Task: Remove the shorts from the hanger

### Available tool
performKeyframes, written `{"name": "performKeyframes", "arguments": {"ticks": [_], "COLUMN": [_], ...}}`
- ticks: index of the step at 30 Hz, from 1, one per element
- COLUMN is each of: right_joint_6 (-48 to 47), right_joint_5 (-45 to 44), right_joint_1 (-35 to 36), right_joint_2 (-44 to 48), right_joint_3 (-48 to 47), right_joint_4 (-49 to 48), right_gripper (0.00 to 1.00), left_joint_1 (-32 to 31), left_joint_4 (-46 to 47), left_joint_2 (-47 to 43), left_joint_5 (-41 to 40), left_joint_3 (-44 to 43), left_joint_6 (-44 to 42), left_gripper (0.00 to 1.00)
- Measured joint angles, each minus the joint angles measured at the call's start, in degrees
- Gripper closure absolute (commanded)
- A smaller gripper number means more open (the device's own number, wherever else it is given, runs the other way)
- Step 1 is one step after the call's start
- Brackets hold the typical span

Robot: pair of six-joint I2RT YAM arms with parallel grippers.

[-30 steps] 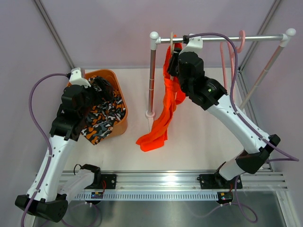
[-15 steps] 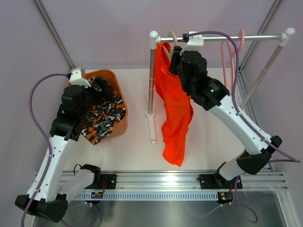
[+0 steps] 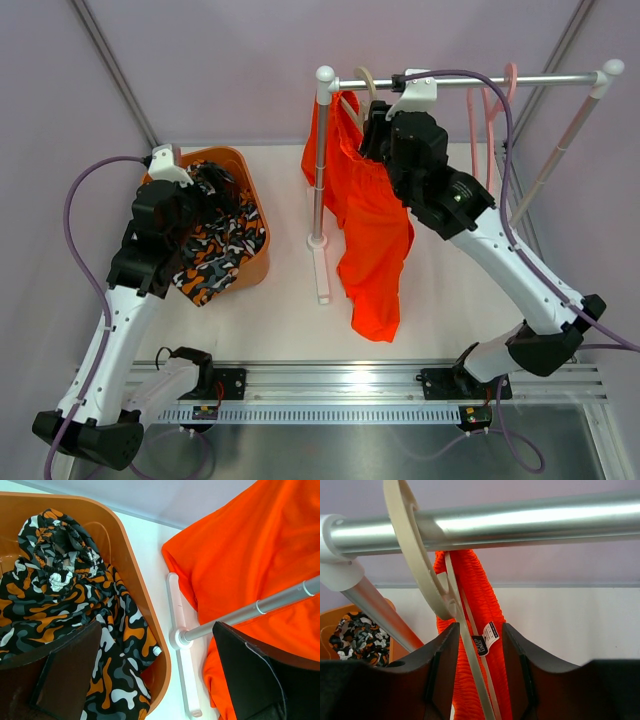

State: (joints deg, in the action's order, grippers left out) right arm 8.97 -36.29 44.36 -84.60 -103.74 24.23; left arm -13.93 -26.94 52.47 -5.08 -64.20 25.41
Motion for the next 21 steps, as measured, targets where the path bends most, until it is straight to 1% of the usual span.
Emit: {"name": "performKeyframes", "arguments": {"ticks": [5, 9, 15, 21], "right_joint_6": [-0.02, -0.15, -0.55, -0.81], "right_joint_5": [0.68, 2.6, 7.67, 13.79], "right_joint_1": [0.0, 0.0, -0.52, -2.73], "right_joint_2": [3.39, 4.42, 2.43, 0.35], "right_joint_3": [0.31, 0.2, -0.83, -1.14], "right_joint_4": [0.04, 0.04, 1.05, 2.16], "right_gripper": [0.47, 0.46, 0.45, 0.46], "left_joint_1": [0.0, 0.0, 0.0, 0.0], "left_joint_4": [0.04, 0.04, 0.04, 0.04], "left_joint_2": [0.0, 0.0, 0.0, 0.0], "left_joint_5": [0.02, 0.0, 0.02, 0.02], "left_joint_3": [0.09, 0.09, 0.09, 0.09], "left_joint_6": [0.02, 0.02, 0.0, 0.0], "left_gripper": [0.01, 0.01, 0.01, 0.01]}}
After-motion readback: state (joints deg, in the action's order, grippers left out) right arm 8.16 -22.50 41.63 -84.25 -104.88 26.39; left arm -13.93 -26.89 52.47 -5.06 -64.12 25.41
